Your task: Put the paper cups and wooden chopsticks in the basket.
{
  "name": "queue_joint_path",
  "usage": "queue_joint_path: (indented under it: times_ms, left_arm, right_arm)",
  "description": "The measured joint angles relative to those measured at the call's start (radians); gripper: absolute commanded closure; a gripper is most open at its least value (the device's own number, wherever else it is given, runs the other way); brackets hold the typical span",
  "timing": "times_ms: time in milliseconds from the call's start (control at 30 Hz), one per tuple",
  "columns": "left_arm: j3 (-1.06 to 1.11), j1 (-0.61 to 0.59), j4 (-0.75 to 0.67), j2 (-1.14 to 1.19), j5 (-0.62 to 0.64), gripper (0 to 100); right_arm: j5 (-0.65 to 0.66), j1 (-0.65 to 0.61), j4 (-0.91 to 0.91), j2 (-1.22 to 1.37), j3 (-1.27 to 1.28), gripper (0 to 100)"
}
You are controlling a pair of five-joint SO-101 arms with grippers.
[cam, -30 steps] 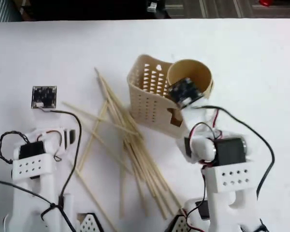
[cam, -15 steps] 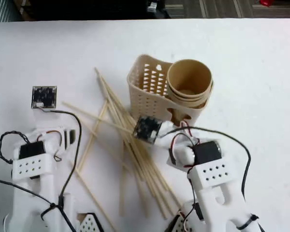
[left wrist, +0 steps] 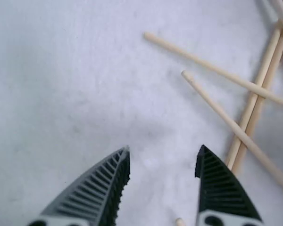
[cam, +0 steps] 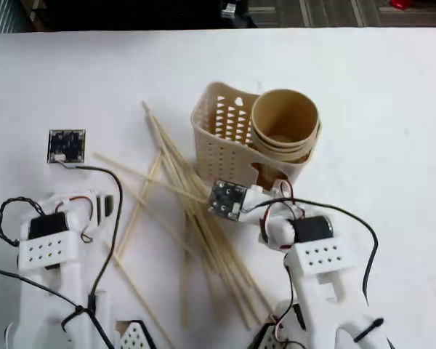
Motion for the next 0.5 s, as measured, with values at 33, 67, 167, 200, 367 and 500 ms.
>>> queue_joint_path:
  times_ms: [33, 67, 167, 200, 367, 500]
  left_arm:
    - [0.000, 0.000, 0.000, 0.000, 0.000, 77]
    - [0.000, 0.000, 0.000, 0.000, 0.000, 77]
    - [0.000, 0.000, 0.000, 0.000, 0.000, 77]
    - [0.000, 0.000, 0.000, 0.000, 0.000, 77]
    - [0.000, 0.000, 0.000, 0.000, 0.000, 77]
    - [0.000, 0.000, 0.000, 0.000, 0.000, 77]
  right_arm:
    - [0.000, 0.006, -0.025, 0.035, 0.000, 97.4]
    - [0.000, 0.014, -0.049, 0.074, 0.000, 97.4]
    - [0.000, 0.038, -0.103, 0.201, -0.023, 97.5]
    - [0.000, 0.049, -0.117, 0.247, -0.041, 97.6]
    - [0.002, 0.089, -0.215, 0.427, -0.106, 97.8]
    - [0.002, 0.103, -0.293, 0.488, -0.114, 97.8]
